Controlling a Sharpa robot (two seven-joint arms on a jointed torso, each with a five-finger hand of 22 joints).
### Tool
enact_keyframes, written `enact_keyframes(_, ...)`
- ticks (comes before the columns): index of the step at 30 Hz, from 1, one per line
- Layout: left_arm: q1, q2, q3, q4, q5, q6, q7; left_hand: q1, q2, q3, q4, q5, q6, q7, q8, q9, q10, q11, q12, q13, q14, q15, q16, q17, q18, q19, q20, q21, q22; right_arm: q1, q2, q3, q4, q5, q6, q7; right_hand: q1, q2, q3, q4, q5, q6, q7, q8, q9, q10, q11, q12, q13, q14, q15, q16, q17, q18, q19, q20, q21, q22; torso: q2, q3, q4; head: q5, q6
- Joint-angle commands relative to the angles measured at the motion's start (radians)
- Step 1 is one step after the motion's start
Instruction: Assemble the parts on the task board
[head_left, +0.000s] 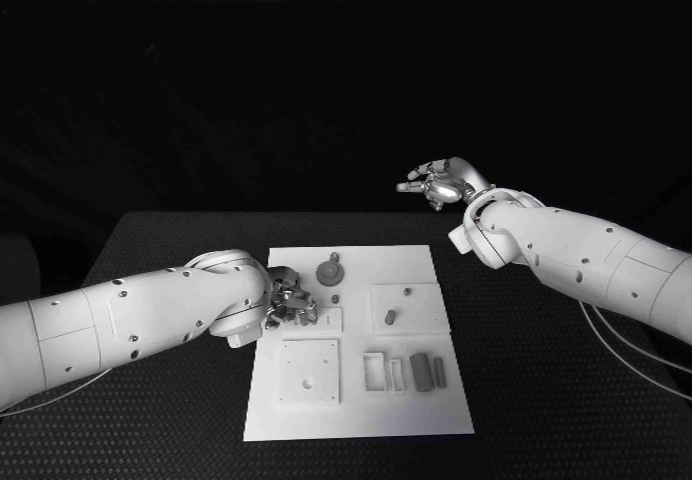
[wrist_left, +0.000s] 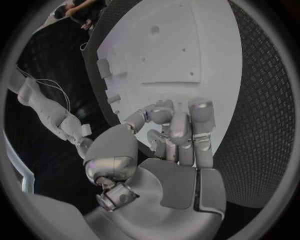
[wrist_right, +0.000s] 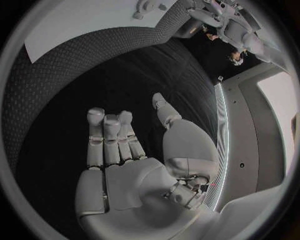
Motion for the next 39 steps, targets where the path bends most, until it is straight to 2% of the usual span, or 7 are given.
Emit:
enact_keyframes(1, -0.003, 0.0, -0.002, -0.007, 0.017, 0.039, -0.004, 0.001, 0.015, 0.008, -0.005, 0.015, 0.147, -0.082, 0.002, 0.006, -0.001, -0.006, 0.005, -0.003, -0.038, -0.038, 0.009, -0.004, 0.031, -0.002, -0.001, 0.008, 0.021, -0.001, 0.003, 0.001, -0.001, -0.014, 0.014, 0.003, 0.009, -0.001, -0.008, 0.0, 0.001, -0.002, 0.011, 0.005, 0.001, -0.006, 0.001, 0.004, -0.002, -0.008, 0.001, 0.003, -0.002, 0.09, -0.006, 0.0, 0.002, 0.001, 0.0, 0.0, -0.0002, -0.001, -0.002)
enact_keyframes(6, -0.003, 0.004, -0.002, -0.012, 0.021, 0.055, -0.007, -0.002, 0.013, 0.011, -0.013, 0.063, 0.154, -0.085, 0.001, 0.019, -0.002, -0.008, 0.01, -0.011, -0.041, -0.038, 0.021, -0.016, 0.03, -0.004, 0.002, 0.014, 0.021, -0.001, 0.004, 0.001, -0.003, -0.015, 0.016, 0.003, 0.009, -0.001, -0.009, 0.0, 0.001, -0.002, 0.011, 0.005, 0.001, -0.006, 0.001, 0.004, -0.002, -0.008, 0.001, 0.003, -0.002, 0.09, -0.006, 0.0, 0.002, 0.001, 0.0, -0.0002, 0.0001, -0.002, -0.001)
enact_keyframes(30, -0.002, 0.022, -0.002, -0.032, 0.013, 0.071, -0.017, -0.004, 0.015, 0.011, -0.015, 0.077, 0.16, -0.087, 0.0, 0.03, -0.003, -0.01, 0.015, -0.018, -0.045, -0.038, 0.031, -0.027, 0.028, -0.007, 0.005, 0.019, 0.02, -0.004, 0.006, 0.001, -0.007, -0.016, 0.021, 0.002, 0.011, 0.002, -0.012, 0.0, 0.001, -0.002, 0.011, 0.005, 0.002, -0.006, 0.001, 0.005, -0.003, -0.008, 0.001, 0.004, -0.003, 0.09, -0.006, 0.0, 0.001, 0.0, 0.0, 0.001, -0.0004, -0.001, -0.005)
enact_keyframes(33, -0.002, 0.028, -0.002, -0.034, 0.009, 0.08, -0.017, -0.01, 0.02, 0.01, -0.014, 0.087, 0.164, -0.088, 0.001, 0.035, -0.003, -0.011, 0.017, -0.02, -0.046, -0.038, 0.035, -0.031, 0.028, -0.009, 0.006, 0.021, 0.02, -0.004, 0.005, 0.001, -0.007, -0.016, 0.022, 0.002, 0.012, 0.002, -0.012, 0.0, 0.001, -0.002, 0.011, 0.005, 0.002, -0.006, 0.001, 0.005, -0.003, -0.008, 0.001, 0.004, -0.003, 0.09, -0.007, 0.0, 0.001, 0.0, 0.0, 0.0014, -0.0001, 0.0, -0.007)
enact_keyframes(34, -0.002, 0.03, -0.002, -0.034, 0.008, 0.086, -0.017, -0.014, 0.02, 0.012, -0.013, 0.086, 0.166, -0.089, 0.001, 0.038, -0.004, -0.012, 0.017, -0.021, -0.047, -0.038, 0.036, -0.033, 0.028, -0.01, 0.006, 0.021, 0.02, -0.004, 0.006, 0.001, -0.007, -0.016, 0.022, 0.002, 0.012, 0.002, -0.013, 0.0, 0.001, -0.002, 0.011, 0.005, 0.002, -0.006, 0.001, 0.005, -0.003, -0.008, 0.001, 0.004, -0.003, 0.09, -0.007, 0.0, 0.001, 0.0, -0.001, 0.0017, -0.0001, 0.0, -0.007)
enact_keyframes(36, -0.002, 0.033, -0.002, -0.035, 0.007, 0.097, -0.019, -0.029, 0.02, 0.035, -0.006, 0.06, 0.172, -0.092, 0.002, 0.048, -0.006, -0.015, 0.021, -0.027, -0.051, -0.039, 0.042, -0.041, 0.028, -0.014, 0.007, 0.022, 0.019, -0.004, 0.007, 0.001, -0.007, -0.016, 0.022, 0.002, 0.012, 0.002, -0.013, 0.0, 0.001, -0.002, 0.011, 0.005, 0.002, -0.006, 0.001, 0.005, -0.003, -0.008, 0.001, 0.004, -0.003, 0.09, -0.007, 0.0, 0.001, 0.0, -0.001, 0.0018, -0.0003, 0.0, -0.007)
enact_keyframes(39, -0.002, 0.038, -0.002, -0.036, 0.004, 0.103, -0.021, -0.049, 0.022, 0.048, -0.004, 0.06, 0.177, -0.093, 0.002, 0.058, -0.007, -0.016, 0.025, -0.031, -0.053, -0.039, 0.049, -0.049, 0.029, -0.014, 0.008, 0.026, 0.02, -0.004, 0.006, 0.001, -0.007, -0.017, 0.023, 0.001, 0.015, 0.002, -0.014, -0.001, 0.001, -0.002, 0.011, 0.006, 0.002, -0.006, 0.001, 0.005, -0.004, -0.009, 0.001, 0.004, -0.003, 0.09, -0.007, 0.0, 0.001, 0.0, -0.001, 0.0012, -0.0009, 0.001, -0.008)
